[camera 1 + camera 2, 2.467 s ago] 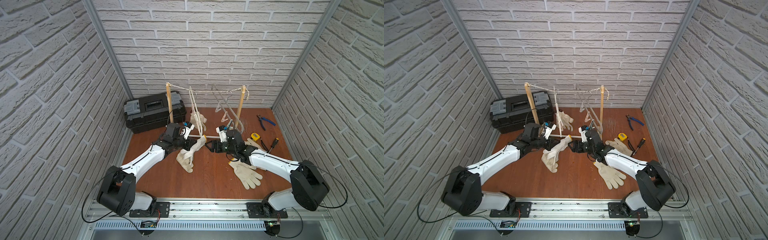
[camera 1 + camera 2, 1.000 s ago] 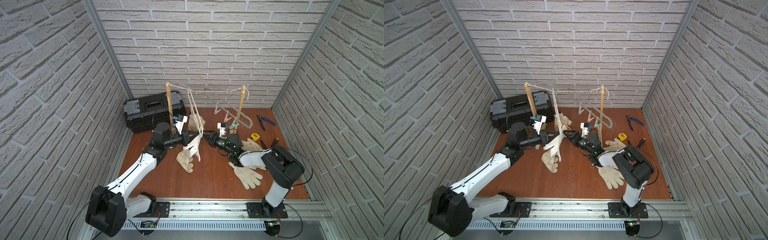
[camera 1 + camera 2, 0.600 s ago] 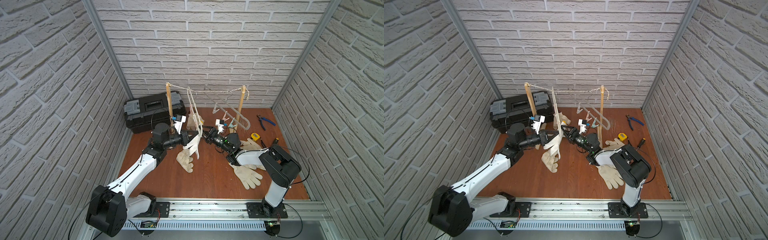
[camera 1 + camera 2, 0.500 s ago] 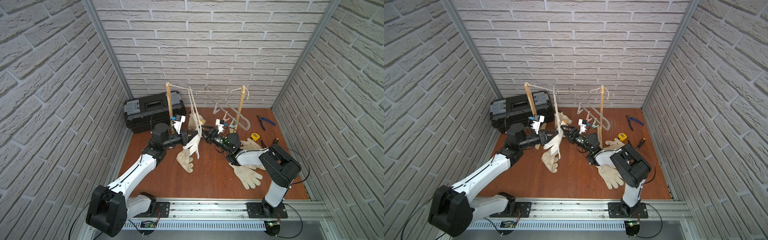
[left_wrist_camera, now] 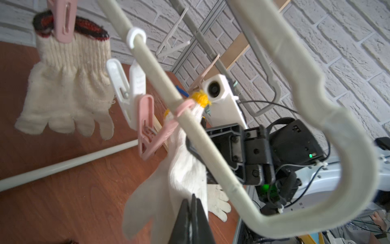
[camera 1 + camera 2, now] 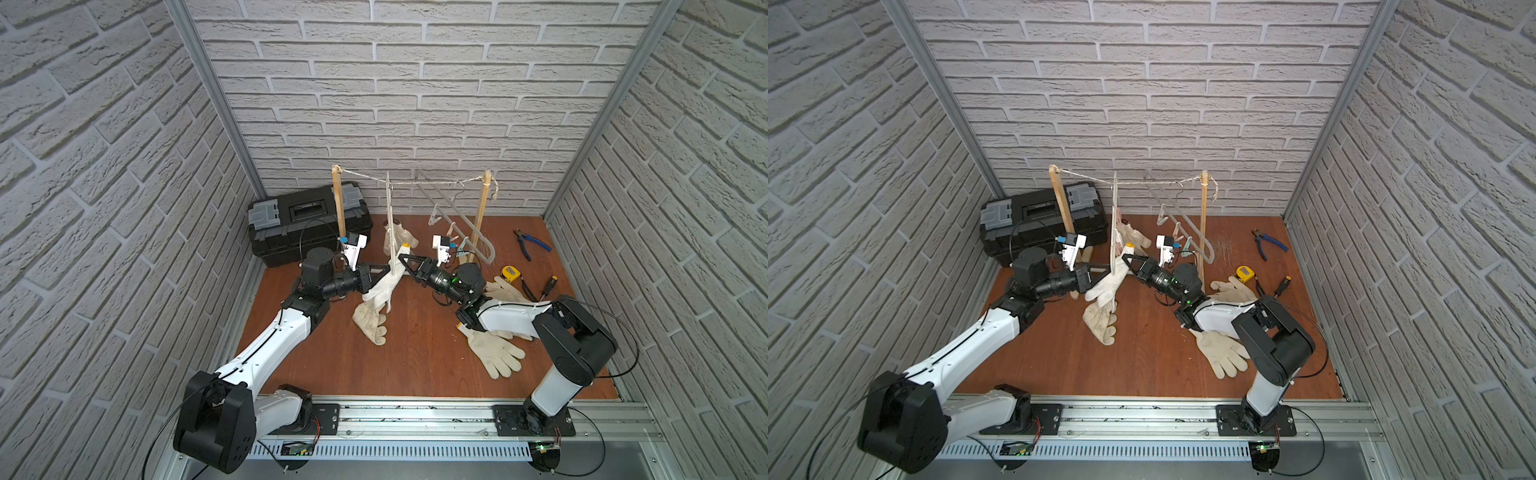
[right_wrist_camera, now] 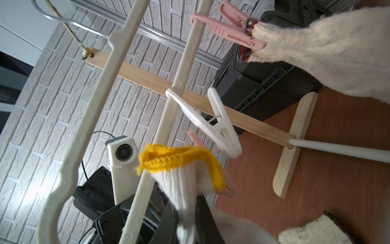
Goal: Clip the gloves onto a hanger to dry
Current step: Pick up the glove from the center of the board.
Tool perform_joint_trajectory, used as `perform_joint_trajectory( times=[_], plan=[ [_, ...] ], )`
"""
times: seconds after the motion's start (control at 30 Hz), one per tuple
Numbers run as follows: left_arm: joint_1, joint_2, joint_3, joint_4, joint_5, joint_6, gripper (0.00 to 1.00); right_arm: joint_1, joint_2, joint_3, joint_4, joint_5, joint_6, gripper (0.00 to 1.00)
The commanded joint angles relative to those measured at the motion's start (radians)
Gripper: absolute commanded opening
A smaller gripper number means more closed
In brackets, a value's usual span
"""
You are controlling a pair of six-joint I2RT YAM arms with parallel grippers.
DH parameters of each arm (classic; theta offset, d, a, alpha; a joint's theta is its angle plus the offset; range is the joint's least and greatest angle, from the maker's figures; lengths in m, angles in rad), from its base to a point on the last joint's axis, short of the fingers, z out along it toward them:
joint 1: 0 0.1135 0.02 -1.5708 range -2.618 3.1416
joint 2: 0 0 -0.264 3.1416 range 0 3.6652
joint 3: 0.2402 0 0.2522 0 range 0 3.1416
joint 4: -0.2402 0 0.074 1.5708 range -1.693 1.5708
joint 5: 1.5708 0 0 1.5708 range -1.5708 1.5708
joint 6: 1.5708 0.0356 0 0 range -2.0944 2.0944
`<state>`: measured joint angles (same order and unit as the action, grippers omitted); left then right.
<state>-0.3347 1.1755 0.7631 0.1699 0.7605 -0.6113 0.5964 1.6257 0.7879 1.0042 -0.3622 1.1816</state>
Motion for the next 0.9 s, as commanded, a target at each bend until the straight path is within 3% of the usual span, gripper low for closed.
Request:
perform_joint_trajectory(
  times=[0.0, 0.1, 0.3, 0.67, 0.87],
  plan=[
    [0.006, 0.015, 0.066, -0.105, 0.008, 0.095, 0.27, 0.035, -0.119, 0.051, -0.237, -0.026, -0.253, 0.14],
    [0.005, 0.033, 0.099, -0.132, 0.003, 0.123, 0.38, 0.066, -0.175, 0.093, -0.422, -0.007, -0.396, 0.13],
    [-0.025, 0.026, 0.133, -0.101, 0.023, 0.150, 0.50, 0.106, -0.202, 0.129, -0.606, 0.034, -0.554, 0.13],
    [-0.038, -0.010, 0.122, -0.227, 0.025, 0.274, 0.58, 0.113, -0.217, 0.095, -0.724, 0.127, -0.638, 0.12],
    [-0.042, -0.004, 0.111, -0.208, 0.033, 0.290, 0.63, 0.116, -0.230, 0.081, -0.783, 0.149, -0.687, 0.12]
  ],
)
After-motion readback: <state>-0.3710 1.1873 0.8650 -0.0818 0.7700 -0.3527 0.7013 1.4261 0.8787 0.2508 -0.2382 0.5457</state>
